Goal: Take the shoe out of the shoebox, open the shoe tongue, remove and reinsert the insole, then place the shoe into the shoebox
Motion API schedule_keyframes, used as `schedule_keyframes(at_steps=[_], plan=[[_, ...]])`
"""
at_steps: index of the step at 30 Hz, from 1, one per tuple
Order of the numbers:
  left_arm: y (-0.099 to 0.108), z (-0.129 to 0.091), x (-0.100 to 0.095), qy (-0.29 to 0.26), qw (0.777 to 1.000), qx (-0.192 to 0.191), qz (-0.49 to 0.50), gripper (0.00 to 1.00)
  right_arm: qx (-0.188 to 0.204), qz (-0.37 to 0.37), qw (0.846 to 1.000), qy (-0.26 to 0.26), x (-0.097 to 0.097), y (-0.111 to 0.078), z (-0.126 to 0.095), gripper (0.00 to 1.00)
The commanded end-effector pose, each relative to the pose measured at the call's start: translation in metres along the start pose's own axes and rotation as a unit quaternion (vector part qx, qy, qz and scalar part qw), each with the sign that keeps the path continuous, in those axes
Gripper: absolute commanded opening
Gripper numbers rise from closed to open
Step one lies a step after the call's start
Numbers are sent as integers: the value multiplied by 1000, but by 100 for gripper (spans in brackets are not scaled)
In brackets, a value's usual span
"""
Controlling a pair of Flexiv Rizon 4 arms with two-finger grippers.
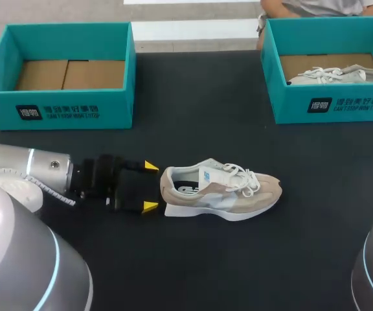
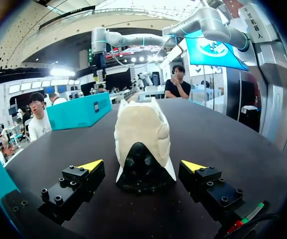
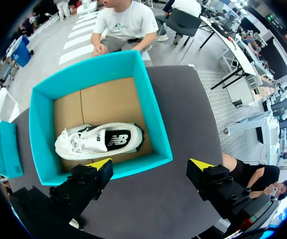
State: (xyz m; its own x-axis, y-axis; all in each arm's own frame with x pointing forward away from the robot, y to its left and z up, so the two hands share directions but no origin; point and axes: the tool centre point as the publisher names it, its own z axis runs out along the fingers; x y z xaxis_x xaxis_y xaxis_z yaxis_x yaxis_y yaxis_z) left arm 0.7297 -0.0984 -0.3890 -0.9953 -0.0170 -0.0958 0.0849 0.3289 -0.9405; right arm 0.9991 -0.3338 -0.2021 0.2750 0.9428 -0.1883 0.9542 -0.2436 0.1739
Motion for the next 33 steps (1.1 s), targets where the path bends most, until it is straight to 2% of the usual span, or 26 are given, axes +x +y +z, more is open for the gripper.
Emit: schedule_keyframes(at_steps=[1, 15, 22, 30, 31, 32, 33], plan=[[-1, 8, 3, 2, 1000, -9, 6, 100, 0, 0, 1000, 0, 0, 0, 0, 100], [-3, 46, 2, 3, 1000, -10, 7, 100, 0, 0, 1000, 0, 0, 0, 0, 100], [-3, 56, -4, -1, 1000, -12, 9, 100, 0, 0, 1000, 0, 0, 0, 0, 100], [2, 62, 0, -1, 1000, -31, 4, 100, 0, 0, 1000, 0, 0, 0, 0, 100], [3, 62, 1, -3, 999, -33, 3, 87, 0, 0, 1000, 0, 0, 0, 0, 100], [3, 62, 1, -3, 999, -33, 3, 48, 0, 0, 1000, 0, 0, 0, 0, 100], [3, 61, 2, -7, 999, -34, 2, 33, 0, 0, 1000, 0, 0, 0, 0, 100]])
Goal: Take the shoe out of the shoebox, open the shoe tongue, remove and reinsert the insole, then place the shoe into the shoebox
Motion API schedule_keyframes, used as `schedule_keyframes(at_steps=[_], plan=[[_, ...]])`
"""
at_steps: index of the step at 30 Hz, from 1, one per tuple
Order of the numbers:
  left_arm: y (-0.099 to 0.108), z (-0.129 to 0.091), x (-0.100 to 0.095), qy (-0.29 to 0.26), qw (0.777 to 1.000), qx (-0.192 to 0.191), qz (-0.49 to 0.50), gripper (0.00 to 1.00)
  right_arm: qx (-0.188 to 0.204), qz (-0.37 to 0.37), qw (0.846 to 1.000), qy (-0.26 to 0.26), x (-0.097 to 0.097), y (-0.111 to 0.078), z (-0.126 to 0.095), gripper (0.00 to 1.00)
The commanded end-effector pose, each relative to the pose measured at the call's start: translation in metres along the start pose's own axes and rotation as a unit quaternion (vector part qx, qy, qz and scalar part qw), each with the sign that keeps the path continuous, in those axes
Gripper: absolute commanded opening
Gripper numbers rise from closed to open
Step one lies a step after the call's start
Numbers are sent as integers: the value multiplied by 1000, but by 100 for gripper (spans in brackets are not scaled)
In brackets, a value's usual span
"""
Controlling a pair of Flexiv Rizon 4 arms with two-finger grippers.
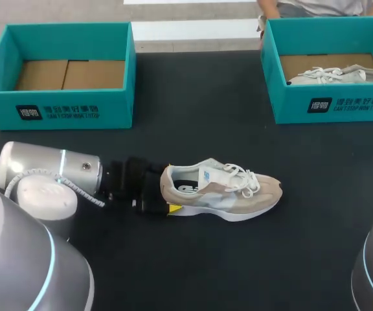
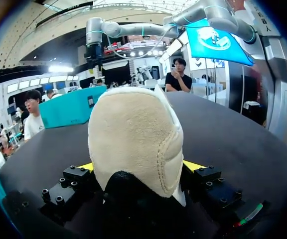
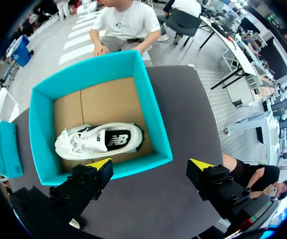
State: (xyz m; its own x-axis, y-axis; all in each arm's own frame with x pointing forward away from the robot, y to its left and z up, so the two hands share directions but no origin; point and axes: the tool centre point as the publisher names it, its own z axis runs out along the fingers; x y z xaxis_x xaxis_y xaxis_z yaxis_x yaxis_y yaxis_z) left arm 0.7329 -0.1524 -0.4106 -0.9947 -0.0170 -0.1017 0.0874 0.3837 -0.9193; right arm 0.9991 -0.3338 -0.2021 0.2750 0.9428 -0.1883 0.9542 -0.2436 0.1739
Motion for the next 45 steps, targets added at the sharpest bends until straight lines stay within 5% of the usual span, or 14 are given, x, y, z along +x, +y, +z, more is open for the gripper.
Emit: schedule_keyframes(at_steps=[1, 31, 45], plan=[[0, 2, 2, -7, 1000, -4, -2, 2, 0, 0, 1000, 0, 0, 0, 0, 100], [2, -14, -2, -45, 999, -15, -15, 0, 0, 0, 1000, 0, 0, 0, 0, 100], [2, -14, -2, -45, 999, -15, -15, 0, 11, 25, 999, 26, 83, -114, -47, 100]])
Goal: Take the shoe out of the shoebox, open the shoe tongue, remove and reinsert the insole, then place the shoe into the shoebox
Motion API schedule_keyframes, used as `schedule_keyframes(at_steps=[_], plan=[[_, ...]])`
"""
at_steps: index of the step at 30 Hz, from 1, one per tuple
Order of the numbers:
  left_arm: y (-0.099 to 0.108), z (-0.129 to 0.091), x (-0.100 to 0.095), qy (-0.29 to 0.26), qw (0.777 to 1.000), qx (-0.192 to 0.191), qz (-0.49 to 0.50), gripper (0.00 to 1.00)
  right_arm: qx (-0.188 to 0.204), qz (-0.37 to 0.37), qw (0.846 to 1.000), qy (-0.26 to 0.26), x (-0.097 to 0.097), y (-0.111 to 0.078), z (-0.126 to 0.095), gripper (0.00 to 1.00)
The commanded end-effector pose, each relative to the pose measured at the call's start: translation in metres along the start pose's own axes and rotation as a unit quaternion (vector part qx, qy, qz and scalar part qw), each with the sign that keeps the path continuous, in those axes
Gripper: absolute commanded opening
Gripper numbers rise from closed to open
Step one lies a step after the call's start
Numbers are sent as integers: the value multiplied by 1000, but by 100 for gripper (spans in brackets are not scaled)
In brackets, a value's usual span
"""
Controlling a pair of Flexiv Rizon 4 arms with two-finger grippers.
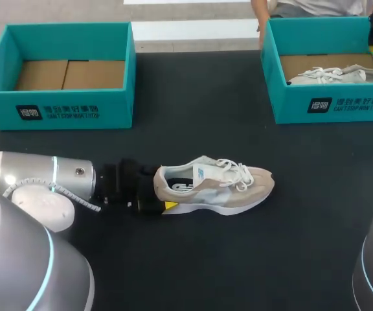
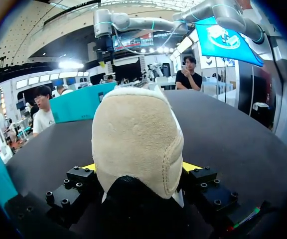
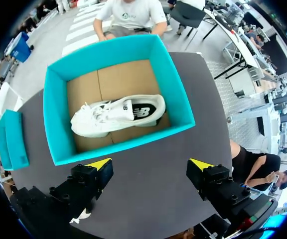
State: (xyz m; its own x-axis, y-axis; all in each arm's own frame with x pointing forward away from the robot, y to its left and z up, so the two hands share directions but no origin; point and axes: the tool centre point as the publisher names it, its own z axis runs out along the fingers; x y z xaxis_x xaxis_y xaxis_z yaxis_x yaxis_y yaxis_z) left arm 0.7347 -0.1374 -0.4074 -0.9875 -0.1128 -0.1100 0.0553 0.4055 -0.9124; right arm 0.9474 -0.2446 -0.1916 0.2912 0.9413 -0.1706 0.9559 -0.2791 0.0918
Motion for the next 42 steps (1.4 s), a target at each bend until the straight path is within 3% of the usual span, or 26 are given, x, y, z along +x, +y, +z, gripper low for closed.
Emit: schedule_keyframes(at_steps=[1, 5, 24, 30, 34, 37, 42], plan=[[-1, 1, 1, 1, 1000, -3, 0, 0, -33, 14, 999, 23, 22, -55, -7, 100], [-1, 1, 1, 1, 1000, -3, 0, 0, -37, 13, 999, 27, 57, -86, -5, 100], [-1, 1, 1, 1, 1000, -3, 0, 0, -37, 13, 999, 27, 57, -86, -5, 100], [-1, 1, 1, 1, 1000, -3, 0, 0, -35, -24, 998, 50, 118, -140, 5, 100], [-1, 1, 1, 1, 1000, -3, 0, 0, -31, -19, 994, 98, 166, -177, 3, 100], [-1, 1, 1, 1, 1000, -3, 0, 0, -24, -18, 994, 102, 196, -205, 2, 100], [-1, 1, 1, 1, 1000, -3, 0, 0, -24, -18, 994, 102, 196, -205, 2, 100]])
